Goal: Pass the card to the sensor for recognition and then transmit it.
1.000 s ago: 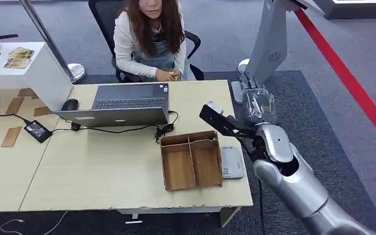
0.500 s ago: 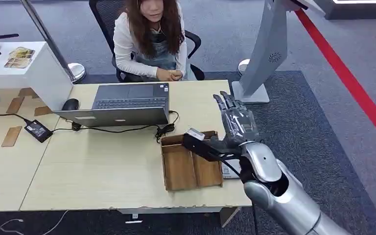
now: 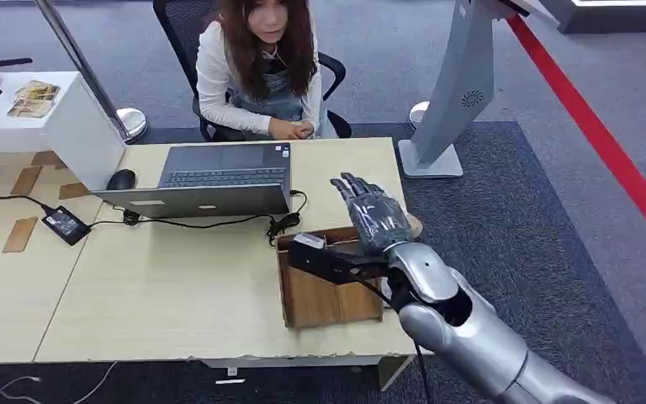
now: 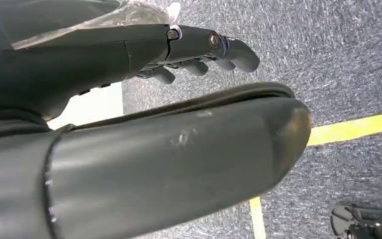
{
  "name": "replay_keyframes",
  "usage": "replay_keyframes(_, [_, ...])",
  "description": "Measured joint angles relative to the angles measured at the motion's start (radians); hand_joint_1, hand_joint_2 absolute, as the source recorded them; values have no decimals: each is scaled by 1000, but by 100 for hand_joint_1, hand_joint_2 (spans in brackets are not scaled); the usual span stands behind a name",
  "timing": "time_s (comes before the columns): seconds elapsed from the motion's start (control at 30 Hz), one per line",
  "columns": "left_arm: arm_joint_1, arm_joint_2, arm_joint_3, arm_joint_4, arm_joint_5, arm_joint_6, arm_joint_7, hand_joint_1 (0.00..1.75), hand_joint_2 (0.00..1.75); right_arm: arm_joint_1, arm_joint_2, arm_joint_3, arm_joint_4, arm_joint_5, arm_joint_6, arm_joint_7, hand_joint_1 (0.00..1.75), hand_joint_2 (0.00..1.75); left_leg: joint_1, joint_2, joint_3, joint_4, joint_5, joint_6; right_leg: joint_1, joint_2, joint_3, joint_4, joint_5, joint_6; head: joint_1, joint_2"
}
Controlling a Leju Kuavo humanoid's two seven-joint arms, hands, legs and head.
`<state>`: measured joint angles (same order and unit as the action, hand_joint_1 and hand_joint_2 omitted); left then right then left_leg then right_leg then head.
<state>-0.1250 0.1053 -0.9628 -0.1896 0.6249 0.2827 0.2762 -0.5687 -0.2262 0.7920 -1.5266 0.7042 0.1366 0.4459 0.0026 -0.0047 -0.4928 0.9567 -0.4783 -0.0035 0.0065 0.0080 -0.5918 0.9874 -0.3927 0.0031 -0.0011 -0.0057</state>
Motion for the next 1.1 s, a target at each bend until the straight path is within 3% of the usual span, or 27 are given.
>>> replay_keyframes(1.1, [0, -4, 0, 0, 3, 5, 10, 0, 0, -8, 3, 22, 175, -50, -82, 4, 0, 175, 0, 0, 0, 0, 0, 0, 0, 0, 0, 0, 0, 0, 0, 0])
